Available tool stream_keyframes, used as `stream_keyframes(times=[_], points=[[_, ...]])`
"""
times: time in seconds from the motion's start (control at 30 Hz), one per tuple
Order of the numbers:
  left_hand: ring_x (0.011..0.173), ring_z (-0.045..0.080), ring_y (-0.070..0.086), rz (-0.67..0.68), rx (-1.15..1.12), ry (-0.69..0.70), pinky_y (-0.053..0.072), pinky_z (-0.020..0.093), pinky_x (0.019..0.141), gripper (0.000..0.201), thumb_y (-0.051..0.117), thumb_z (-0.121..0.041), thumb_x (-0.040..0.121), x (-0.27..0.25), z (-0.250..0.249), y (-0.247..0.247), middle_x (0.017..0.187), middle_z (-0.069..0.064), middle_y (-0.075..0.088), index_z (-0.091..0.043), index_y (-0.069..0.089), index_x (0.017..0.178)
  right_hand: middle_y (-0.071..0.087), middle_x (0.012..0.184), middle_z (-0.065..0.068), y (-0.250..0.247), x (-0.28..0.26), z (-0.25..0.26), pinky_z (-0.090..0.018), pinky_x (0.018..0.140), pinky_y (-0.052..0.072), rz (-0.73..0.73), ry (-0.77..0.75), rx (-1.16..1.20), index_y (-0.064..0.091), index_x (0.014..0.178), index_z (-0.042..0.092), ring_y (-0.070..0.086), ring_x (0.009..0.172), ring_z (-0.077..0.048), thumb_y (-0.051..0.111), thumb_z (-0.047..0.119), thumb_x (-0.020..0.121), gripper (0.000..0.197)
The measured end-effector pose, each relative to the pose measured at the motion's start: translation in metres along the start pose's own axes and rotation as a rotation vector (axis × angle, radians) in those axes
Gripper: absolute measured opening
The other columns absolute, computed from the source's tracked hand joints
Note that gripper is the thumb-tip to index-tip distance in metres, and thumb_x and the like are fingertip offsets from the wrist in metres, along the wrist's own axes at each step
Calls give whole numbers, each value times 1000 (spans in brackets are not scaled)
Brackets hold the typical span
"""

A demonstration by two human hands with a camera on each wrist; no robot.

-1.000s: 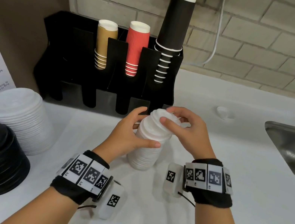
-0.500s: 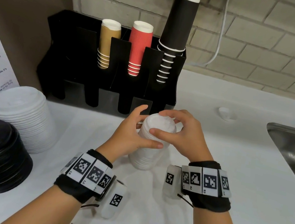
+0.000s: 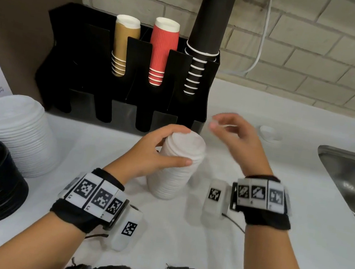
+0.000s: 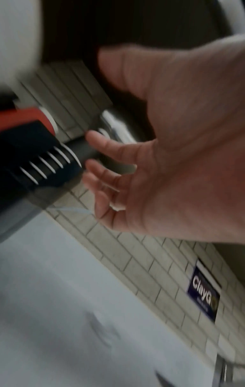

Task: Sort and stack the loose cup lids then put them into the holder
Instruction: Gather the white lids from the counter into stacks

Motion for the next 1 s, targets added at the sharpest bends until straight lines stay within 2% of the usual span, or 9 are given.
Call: stream_keyframes(times=[0.07,0.13,0.27,0.37,0.5,0.6,0.7,0.8,1.0], points=[[119,1,52,-25,11,-7,45,21,94,46,76,-43,71,2,-2,-1,122,-25,57,-40,60,114,61,99,6,-25,28,-26,-15,63,42,-153,154,63,63,103,24,54,78,-3,71,33,83,24],[112,0,56,-53,3,-8,45,17,89,33,74,-35,79,5,-2,-3,115,-26,60,-37,63,110,57,118,-1,-47,59,-61,-23,71,45,-230,377,31,54,121,23,54,91,-11,67,36,84,42],[113,12,59,-74,-18,-10,49,28,95,35,70,-41,75,5,-2,-5,117,-14,62,-32,64,109,39,146,-11,-79,109,-118,-40,102,41,-135,677,-351,30,145,17,45,126,-33,63,47,83,76],[114,11,59,-67,-15,-17,49,28,96,38,69,-43,73,3,-2,-6,120,-11,62,-33,65,109,27,152,-18,-93,126,-140,-44,104,36,-60,759,-618,18,149,12,39,131,-42,62,45,85,84],[111,5,61,-66,-13,-40,51,22,92,38,71,-41,72,1,-2,-9,117,-13,65,-32,65,109,11,158,-13,-103,133,-163,-44,112,30,88,685,-1010,16,151,20,20,143,-36,59,33,91,75],[107,3,62,-64,-11,-42,51,16,89,39,70,-39,73,-1,-3,-9,112,-15,65,-30,65,110,0,160,-16,-101,135,-174,-47,106,36,189,589,-1234,6,154,19,15,145,-38,48,34,98,72],[109,3,62,-64,-19,-39,50,15,89,39,70,-37,73,-3,-4,-9,114,-16,65,-29,64,110,27,149,-26,-104,134,-182,-53,109,31,100,589,-1075,23,145,-2,30,136,-44,54,25,93,66],[113,4,60,-65,-25,-33,50,16,87,41,74,-37,71,-3,-5,-5,116,-16,64,-29,64,110,40,139,-27,-107,134,-188,-56,107,33,28,552,-1032,32,139,-3,41,128,-43,54,20,92,57],[114,3,56,-67,3,-21,54,26,90,53,80,-42,61,-5,-5,1,114,-21,60,-34,60,110,44,141,-24,-94,124,-143,-47,105,37,18,551,-927,13,150,7,46,127,-40,42,12,95,62]])
Point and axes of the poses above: each hand's wrist, its own x-axis towards the middle knuckle, its own y-axis out of the palm, z = x × y, the point moved 4 cm from there along x, towards the middle knuckle
